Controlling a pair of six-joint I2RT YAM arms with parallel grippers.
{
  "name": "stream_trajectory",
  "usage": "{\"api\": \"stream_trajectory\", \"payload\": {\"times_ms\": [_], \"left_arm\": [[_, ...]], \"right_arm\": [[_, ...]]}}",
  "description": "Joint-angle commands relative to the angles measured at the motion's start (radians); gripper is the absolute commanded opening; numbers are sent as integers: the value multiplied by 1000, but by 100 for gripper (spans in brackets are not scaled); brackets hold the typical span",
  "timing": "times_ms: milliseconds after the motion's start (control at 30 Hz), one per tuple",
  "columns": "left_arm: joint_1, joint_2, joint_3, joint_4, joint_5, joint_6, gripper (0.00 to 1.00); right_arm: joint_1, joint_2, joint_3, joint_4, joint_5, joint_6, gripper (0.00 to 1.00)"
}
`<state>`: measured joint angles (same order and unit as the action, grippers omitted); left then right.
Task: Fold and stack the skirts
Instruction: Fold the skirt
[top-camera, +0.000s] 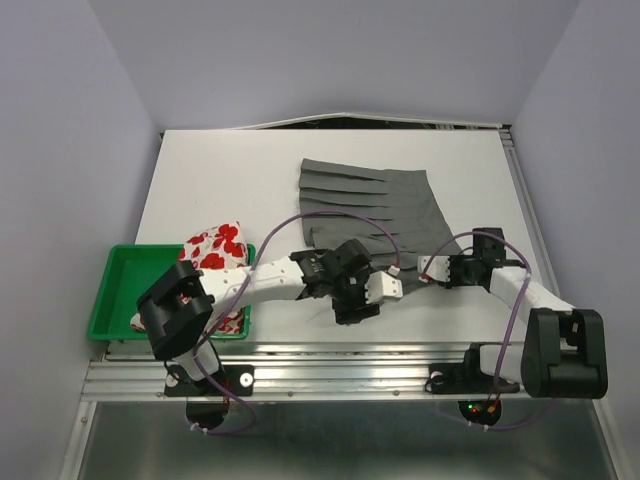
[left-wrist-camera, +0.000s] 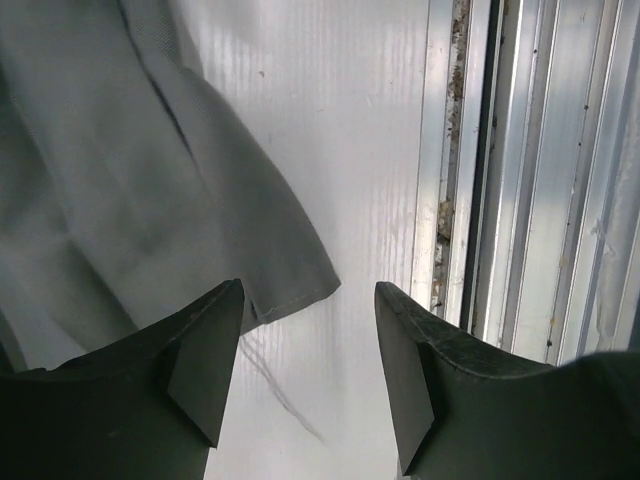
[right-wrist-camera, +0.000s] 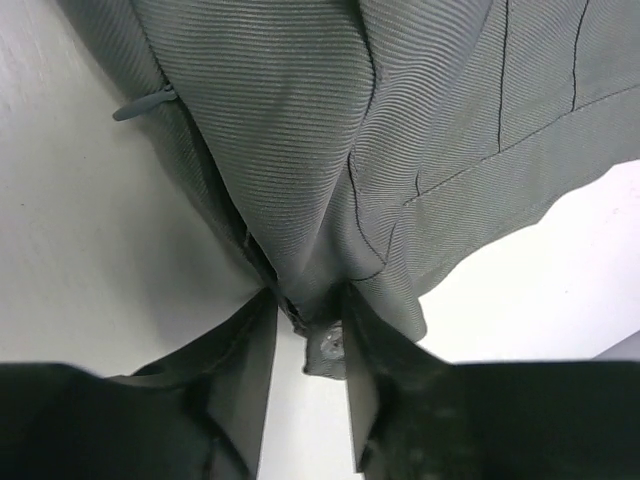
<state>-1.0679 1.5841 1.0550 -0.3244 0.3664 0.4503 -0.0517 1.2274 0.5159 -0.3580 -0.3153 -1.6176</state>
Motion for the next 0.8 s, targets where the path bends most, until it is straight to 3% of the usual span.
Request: {"api": "stream_trajectory", "payload": {"times_ms": [0,100,233,300,467,767], "left_arm": [[-30,52,-1,64,-101,-33,67],[-30,140,16,88,-167,-65,66],[-30,194,40,93,-196,-88,52],[-30,200,30,85,-199,-81,35],[-30,91,-38,56,-153,-53,0],[-24,-303,-107,-100,-106,24,0]], "right_arm": [[-4,-9,-27,48,-30,2,32],[-4,-48,-17,-2,-47,-2,21],[-4,-106,-13,-70,-61,-5,8],[-4,-144,-10,-108,-59,-5,1],[-4,-210,30,-214,-77,-2,1],[-4,-328,177,-481,-103,71,1]]}}
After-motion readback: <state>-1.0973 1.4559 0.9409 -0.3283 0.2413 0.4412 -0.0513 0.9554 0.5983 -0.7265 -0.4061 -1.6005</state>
